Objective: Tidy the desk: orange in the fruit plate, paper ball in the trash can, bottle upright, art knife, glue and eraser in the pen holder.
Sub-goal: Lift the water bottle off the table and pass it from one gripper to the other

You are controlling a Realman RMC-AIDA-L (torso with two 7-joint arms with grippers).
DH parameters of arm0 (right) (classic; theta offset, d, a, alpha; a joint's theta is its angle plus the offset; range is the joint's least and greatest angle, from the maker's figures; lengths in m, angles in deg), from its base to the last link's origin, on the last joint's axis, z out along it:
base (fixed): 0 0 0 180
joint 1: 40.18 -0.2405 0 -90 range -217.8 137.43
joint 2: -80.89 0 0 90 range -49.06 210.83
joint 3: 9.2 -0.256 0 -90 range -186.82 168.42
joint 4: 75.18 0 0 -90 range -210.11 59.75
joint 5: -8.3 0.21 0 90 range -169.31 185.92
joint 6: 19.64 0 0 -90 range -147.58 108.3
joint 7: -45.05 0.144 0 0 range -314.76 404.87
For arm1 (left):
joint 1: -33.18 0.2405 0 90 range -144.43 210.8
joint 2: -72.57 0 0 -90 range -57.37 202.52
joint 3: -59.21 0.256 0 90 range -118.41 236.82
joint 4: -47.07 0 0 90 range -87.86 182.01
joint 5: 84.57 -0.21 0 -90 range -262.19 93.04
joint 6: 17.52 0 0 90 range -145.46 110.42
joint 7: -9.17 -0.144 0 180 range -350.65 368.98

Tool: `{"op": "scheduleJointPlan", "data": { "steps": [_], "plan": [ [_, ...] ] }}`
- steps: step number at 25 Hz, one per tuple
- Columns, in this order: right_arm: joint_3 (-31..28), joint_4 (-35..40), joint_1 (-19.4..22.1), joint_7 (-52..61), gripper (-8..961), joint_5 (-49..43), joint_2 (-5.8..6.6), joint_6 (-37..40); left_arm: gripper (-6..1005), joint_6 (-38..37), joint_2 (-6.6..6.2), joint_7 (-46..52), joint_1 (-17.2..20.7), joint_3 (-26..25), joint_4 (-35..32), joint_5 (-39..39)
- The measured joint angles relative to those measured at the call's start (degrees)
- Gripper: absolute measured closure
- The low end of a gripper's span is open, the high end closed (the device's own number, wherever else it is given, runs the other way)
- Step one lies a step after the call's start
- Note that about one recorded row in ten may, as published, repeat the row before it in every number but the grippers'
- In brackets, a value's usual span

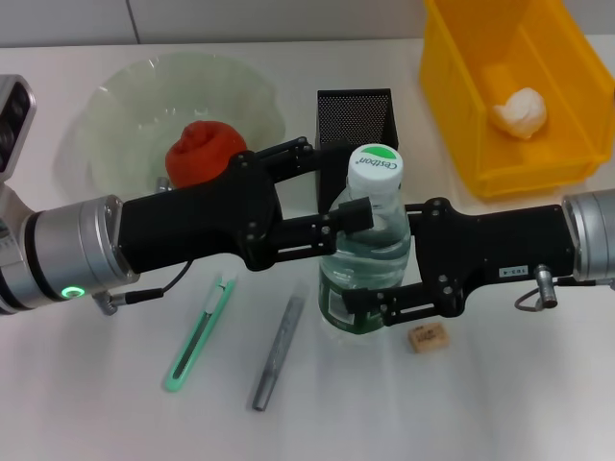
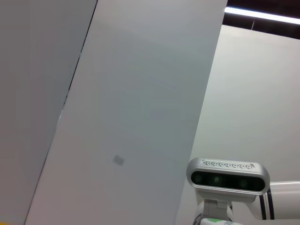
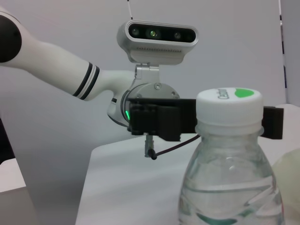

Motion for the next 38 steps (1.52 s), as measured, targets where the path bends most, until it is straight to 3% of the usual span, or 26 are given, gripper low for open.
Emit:
{"op": "scheduleJointPlan", "data": {
  "steps": [9, 38],
  "plan": [
    [0.0, 3.7, 0.0, 2.8, 188, -2.6, 0.05, 0.0, 217, 0.9, -0.01, 0.1, 0.1, 1.5, -0.4, -0.9],
    [1.2, 4.3, -0.7, 3.1, 189, -2.9, 0.08, -0.4, 218, 2.3, 0.37, 0.1, -1.9, 3.9, -1.1, -0.8]
  ]
}}
